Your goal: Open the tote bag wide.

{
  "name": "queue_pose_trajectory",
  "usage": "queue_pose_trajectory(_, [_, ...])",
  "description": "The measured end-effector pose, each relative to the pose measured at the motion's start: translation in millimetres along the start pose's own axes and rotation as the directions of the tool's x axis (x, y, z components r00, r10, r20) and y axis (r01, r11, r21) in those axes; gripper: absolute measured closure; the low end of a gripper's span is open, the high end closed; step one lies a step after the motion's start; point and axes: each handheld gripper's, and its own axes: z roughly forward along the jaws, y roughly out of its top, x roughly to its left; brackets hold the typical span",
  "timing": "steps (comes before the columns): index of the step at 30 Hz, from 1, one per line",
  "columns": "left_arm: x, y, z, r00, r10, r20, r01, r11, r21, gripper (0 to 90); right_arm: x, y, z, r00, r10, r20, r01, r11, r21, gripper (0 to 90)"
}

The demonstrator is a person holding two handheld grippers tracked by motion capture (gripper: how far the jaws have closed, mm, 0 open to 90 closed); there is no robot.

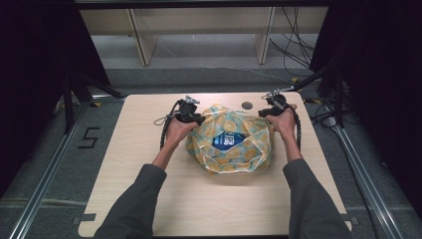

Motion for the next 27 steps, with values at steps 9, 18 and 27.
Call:
queue_pose_trajectory(9, [-20.8, 34.8, -41.5, 0.9991, 0.033, 0.026, -0.031, 0.9970, -0.071, 54.0, 14.2, 21.1, -61.7, 0.9869, -0.007, -0.161, -0.008, 0.9957, -0.093, 60.4])
queue_pose_trajectory(18, [-54.5, 30.4, -40.1, 0.9866, 0.140, 0.085, -0.143, 0.9892, 0.033, 55.1, 64.9, 6.8, -68.1, 0.9398, -0.226, -0.257, 0.218, 0.9742, -0.060, 59.6])
queue_pose_trajectory(27, [-69.1, 1.7, 2.1, 0.9884, 0.130, 0.077, -0.145, 0.9637, 0.224, 31.4, 89.5, -15.9, -34.4, 0.9269, -0.301, -0.224, 0.332, 0.9362, 0.115, 53.4])
